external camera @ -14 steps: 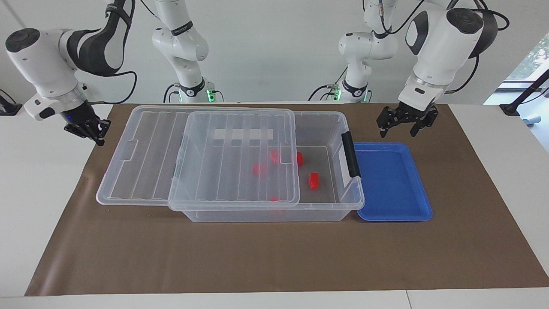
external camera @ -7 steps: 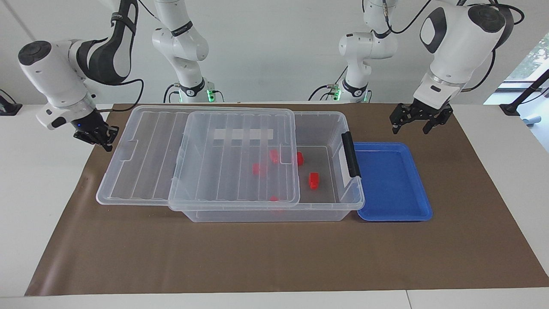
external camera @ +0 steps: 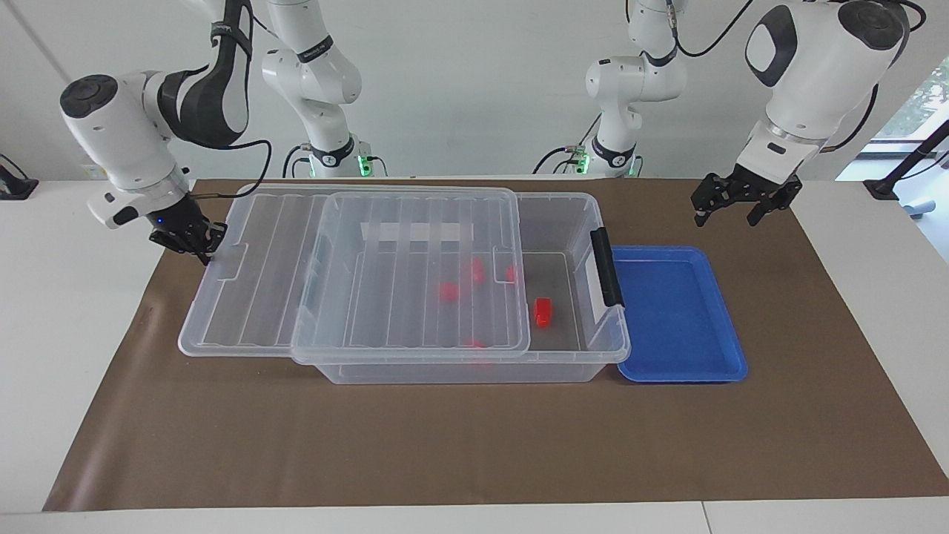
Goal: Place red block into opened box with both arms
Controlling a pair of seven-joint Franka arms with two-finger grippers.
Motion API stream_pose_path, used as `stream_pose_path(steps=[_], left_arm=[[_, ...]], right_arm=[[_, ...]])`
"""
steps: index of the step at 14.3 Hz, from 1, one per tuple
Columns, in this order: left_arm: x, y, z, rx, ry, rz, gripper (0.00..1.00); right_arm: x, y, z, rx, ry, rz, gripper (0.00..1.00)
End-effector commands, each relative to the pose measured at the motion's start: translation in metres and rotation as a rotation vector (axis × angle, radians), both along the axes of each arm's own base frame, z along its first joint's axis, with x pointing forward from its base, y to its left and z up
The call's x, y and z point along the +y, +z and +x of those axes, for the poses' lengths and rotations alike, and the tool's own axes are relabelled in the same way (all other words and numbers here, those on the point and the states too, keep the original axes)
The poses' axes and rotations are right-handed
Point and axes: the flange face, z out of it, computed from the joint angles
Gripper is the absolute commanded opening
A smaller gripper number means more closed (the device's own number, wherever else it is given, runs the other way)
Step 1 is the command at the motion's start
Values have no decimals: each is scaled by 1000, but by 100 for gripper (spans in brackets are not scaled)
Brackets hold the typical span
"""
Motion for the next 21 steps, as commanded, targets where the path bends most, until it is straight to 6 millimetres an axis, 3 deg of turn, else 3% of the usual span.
stream_pose_path(steps=[1, 5, 10, 14, 21], left_arm=[[7, 5, -1, 16, -2, -13, 100], [22, 7, -5, 26, 25, -15, 100], [26, 8, -6, 32, 38, -29, 100], [15, 7, -7, 37, 26, -27, 100], [16, 8, -6, 29, 26, -27, 100]], right_arm=[[19, 1, -2, -2, -29, -9, 0], [37, -1, 0, 2, -49, -7, 0], [68, -5, -1, 9, -97, -5, 0], [87, -6, -1, 9, -113, -3, 0], [103, -6, 0, 8, -147, 3, 0]])
